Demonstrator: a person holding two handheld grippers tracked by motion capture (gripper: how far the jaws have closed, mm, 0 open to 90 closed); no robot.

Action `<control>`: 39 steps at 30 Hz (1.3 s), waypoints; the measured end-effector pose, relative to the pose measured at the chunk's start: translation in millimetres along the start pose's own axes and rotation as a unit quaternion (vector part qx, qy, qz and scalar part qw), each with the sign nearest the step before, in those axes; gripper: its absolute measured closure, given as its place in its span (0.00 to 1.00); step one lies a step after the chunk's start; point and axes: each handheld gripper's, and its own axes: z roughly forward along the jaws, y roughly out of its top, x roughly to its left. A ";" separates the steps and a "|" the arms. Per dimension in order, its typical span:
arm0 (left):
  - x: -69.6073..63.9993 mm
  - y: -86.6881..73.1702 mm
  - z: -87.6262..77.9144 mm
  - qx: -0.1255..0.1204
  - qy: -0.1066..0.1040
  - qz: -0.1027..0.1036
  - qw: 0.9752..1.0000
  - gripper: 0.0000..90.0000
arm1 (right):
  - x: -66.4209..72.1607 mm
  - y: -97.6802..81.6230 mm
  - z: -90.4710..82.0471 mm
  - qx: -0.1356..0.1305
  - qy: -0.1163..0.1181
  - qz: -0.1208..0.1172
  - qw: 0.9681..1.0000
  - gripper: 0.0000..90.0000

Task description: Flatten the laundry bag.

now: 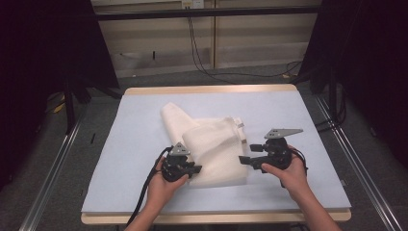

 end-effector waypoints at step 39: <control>79.3 32.7 26.6 -0.054 0.090 -0.125 0.987 0.94 | -26.4 -0.2 50.7 0.062 -0.034 -0.092 0.993 0.92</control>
